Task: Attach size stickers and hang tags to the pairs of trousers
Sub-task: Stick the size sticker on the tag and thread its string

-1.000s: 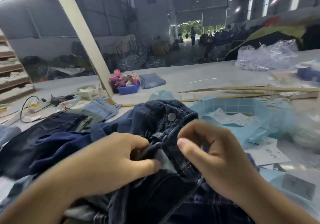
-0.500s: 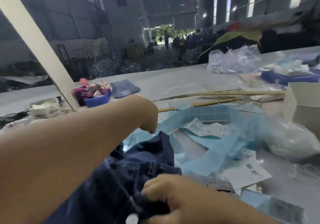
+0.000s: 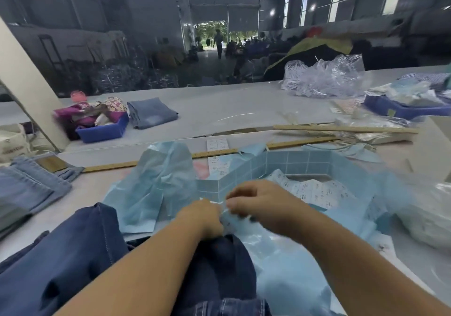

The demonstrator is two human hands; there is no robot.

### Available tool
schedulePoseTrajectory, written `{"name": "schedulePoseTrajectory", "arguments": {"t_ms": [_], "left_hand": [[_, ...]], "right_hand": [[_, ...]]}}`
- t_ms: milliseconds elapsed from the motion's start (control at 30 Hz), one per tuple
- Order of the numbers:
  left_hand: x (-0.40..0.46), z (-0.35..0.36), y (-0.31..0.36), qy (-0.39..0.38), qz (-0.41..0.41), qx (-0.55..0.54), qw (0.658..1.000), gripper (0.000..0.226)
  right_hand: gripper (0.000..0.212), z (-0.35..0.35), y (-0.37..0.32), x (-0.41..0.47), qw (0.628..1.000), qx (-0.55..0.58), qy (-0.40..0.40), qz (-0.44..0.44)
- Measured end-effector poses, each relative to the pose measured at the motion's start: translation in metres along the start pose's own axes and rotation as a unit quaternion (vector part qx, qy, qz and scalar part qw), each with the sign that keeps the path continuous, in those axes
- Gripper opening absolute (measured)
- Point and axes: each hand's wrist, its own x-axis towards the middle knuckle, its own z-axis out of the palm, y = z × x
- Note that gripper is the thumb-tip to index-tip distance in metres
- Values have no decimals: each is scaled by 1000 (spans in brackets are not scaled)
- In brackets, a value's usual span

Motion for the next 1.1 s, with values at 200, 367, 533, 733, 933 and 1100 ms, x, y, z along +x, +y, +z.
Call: {"name": "schedulePoseTrajectory", "arguments": {"t_ms": [200, 367, 533, 733, 933, 1100], "left_hand": [[-2, 1, 1, -14, 10, 10, 1000, 2], [1, 2, -1, -17, 2, -18, 1000, 17], [9, 1, -3, -44, -43, -185, 981, 57], [11, 2, -2, -31, -113, -379, 918, 49], [11, -1, -2, -9, -101, -538, 837, 50], [10, -8, 1, 42, -34, -617, 785, 59]], "right_hand": [[60, 31, 77, 17, 948, -212, 104, 213], [27, 34, 91, 20, 965, -146, 123, 180], [36, 35, 92, 21, 973, -56, 141, 172], [25, 34, 92, 22, 982, -17, 113, 151], [22, 34, 88, 23, 960, 203, 154, 116], [30, 34, 87, 23, 942, 285, 161, 69]]}}
